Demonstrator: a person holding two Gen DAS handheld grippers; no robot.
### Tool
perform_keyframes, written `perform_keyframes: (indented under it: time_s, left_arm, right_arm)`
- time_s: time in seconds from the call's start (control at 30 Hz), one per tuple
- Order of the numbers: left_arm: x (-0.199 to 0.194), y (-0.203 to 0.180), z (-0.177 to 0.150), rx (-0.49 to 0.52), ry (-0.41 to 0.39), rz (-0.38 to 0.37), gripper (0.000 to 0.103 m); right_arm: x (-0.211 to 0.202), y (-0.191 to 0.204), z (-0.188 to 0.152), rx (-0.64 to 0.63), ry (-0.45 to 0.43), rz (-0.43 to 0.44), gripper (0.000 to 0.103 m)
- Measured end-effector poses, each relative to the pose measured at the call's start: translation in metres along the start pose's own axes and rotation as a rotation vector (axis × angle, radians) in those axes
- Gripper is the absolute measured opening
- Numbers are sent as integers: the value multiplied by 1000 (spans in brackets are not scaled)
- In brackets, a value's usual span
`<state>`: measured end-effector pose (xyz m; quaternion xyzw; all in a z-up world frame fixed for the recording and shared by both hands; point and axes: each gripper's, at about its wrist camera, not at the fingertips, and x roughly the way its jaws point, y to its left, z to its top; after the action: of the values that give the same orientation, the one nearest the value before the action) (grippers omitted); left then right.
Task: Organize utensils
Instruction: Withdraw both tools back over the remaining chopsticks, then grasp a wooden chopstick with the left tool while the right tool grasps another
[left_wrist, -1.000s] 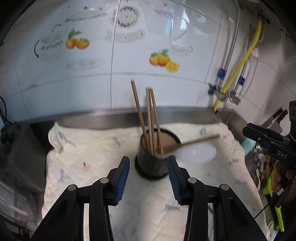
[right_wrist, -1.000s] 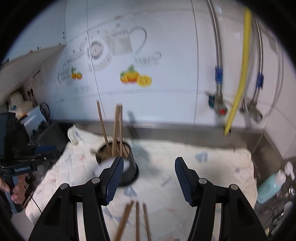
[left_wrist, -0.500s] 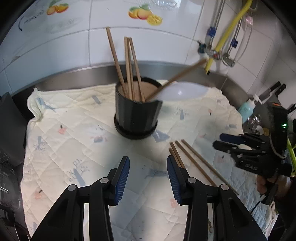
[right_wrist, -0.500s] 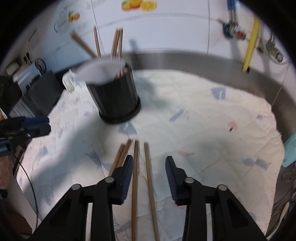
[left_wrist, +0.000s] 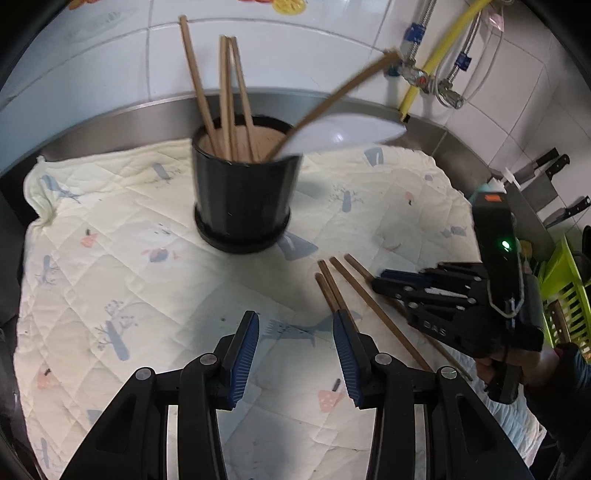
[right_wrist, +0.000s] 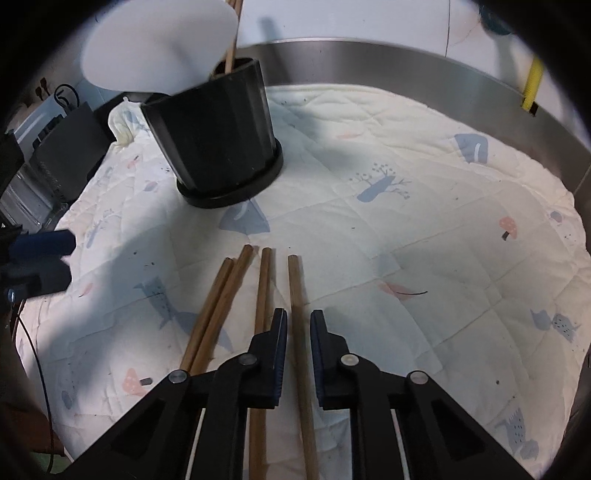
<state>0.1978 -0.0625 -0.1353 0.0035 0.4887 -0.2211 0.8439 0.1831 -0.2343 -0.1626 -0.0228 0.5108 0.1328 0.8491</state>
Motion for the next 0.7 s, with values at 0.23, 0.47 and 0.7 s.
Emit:
perform_keyframes:
  time_s: [0.23, 0.47, 0.7]
  left_arm:
    - [36, -11, 1, -44, 64, -52, 45]
    - [74, -17, 9, -98, 109, -40, 37]
    - [99, -14, 9, -139, 152, -12, 33]
  right_arm:
    - [7, -3, 1, -13, -4, -6, 13]
    - [5, -6, -4, -28, 0, -34, 10]
    - [-2, -17, -14, 0, -2, -25, 10]
